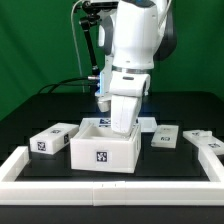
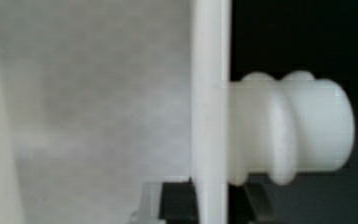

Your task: Assemble cabinet

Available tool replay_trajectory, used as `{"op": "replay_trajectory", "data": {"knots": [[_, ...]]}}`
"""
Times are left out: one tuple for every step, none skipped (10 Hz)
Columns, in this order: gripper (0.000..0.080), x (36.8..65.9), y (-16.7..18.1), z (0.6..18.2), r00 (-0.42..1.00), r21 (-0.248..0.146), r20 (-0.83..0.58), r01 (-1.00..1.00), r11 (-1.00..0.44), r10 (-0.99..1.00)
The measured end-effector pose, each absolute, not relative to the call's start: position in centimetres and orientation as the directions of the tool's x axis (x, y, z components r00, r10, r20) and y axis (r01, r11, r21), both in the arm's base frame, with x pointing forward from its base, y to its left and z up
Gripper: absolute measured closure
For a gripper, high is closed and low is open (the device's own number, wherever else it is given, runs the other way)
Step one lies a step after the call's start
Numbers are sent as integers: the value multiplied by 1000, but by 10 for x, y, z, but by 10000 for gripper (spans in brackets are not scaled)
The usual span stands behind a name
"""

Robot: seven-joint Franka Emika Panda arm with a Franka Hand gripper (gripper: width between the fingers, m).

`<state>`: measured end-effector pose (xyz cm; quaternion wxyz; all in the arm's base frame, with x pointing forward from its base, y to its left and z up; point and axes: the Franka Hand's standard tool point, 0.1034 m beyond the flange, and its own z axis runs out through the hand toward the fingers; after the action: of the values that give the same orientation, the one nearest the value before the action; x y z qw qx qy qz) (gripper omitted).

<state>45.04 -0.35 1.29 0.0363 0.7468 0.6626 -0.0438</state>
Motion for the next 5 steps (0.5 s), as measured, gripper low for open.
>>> {"op": "replay_trajectory", "data": {"knots": [[765, 461, -1, 14, 61, -27, -126, 998, -64, 990], [765, 475, 3, 15, -2, -43, -133, 999, -4, 991], [764, 484, 8, 14, -46, -55, -135, 998, 39, 990], [764, 487, 12, 14, -54, -51, -133, 998, 48, 990], [764, 488, 11, 15, -50, -48, -132, 998, 44, 990]]}}
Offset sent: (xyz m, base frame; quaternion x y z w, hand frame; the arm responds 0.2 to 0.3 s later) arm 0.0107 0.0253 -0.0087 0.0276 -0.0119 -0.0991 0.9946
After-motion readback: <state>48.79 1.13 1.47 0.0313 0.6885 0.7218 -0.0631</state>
